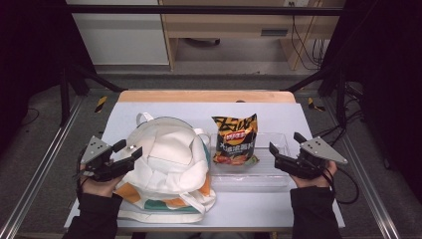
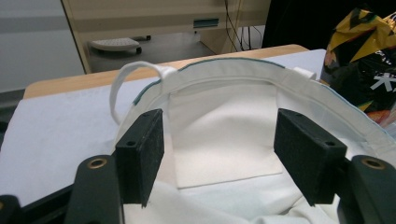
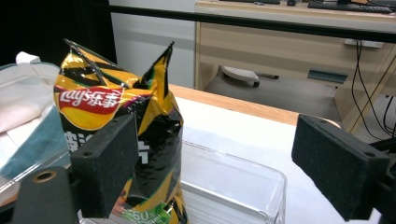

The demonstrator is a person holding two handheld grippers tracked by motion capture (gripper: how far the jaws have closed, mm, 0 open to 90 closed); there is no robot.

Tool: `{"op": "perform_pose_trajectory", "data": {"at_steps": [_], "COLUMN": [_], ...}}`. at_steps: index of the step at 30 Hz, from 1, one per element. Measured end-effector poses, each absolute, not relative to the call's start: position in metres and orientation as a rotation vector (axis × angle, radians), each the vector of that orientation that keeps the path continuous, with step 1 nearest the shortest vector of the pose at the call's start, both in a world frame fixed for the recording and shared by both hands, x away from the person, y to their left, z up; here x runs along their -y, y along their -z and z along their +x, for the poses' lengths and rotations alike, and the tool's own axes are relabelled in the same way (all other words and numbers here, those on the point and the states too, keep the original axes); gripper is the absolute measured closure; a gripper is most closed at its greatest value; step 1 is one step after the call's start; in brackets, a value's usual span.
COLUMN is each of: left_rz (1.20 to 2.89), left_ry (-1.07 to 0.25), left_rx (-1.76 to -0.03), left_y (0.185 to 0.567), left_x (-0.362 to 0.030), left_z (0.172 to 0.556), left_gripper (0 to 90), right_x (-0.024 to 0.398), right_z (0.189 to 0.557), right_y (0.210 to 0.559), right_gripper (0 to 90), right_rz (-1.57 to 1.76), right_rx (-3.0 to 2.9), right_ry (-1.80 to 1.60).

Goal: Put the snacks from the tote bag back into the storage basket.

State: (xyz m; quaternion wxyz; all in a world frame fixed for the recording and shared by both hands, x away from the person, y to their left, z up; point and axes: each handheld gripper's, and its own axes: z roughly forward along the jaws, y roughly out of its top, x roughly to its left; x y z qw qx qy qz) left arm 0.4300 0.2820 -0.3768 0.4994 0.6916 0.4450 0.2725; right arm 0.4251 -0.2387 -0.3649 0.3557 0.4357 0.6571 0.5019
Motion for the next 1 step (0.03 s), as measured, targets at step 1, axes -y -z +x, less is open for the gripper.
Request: {"op": "perform_pose_trajectory", "data": {"at_steps": [1], "left_rz": [1.672], "left_ry": [-0.664], "left_rx": [-1.081], "left_y": [0.3776], "left_x": [-0.2848], "left_z": [0.4297], "left_gripper": [33.3], "right_x": [0.24], "right_z": [0.4255], "right_y": [0.366], "right_gripper": [14.5], "right_rz": [1.126], "right_rx": [-1.698], "right_ry": [-1.294]}}
